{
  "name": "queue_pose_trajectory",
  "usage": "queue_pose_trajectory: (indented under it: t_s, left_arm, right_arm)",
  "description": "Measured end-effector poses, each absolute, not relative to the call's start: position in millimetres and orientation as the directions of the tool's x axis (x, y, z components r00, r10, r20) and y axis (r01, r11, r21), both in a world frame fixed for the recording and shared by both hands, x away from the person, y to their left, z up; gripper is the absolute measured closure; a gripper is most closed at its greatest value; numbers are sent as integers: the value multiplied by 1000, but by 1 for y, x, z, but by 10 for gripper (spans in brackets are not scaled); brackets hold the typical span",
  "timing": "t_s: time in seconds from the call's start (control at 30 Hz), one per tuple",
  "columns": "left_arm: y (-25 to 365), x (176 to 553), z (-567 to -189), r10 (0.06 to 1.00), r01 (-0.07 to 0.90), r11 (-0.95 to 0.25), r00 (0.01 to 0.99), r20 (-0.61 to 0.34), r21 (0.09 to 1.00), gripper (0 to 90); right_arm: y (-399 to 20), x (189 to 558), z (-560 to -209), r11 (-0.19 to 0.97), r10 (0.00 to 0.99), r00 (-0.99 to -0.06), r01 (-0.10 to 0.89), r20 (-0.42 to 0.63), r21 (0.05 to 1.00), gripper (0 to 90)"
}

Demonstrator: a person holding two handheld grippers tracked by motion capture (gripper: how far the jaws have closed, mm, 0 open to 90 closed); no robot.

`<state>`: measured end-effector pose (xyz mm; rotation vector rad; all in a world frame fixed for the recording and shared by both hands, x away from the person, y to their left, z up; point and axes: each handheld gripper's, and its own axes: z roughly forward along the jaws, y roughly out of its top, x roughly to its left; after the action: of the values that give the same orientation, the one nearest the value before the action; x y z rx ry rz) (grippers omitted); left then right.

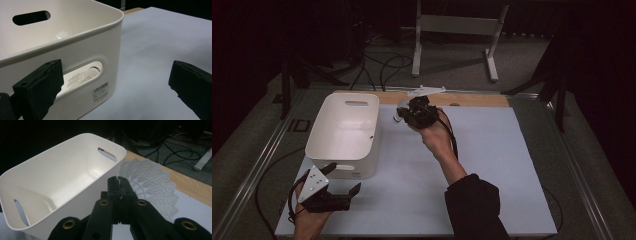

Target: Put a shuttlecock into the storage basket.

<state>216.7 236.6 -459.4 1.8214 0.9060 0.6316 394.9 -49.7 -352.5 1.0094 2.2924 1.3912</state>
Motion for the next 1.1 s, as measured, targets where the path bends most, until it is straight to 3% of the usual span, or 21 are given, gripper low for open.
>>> queue_pose_trajectory:
  t_s: [1.1]
  left_arm:
    - [237, 217, -459, 809, 304, -255, 588, 30, 918, 5]
  right_arm:
    - [-39, 395, -342, 279, 678, -725, 406, 121, 870, 900]
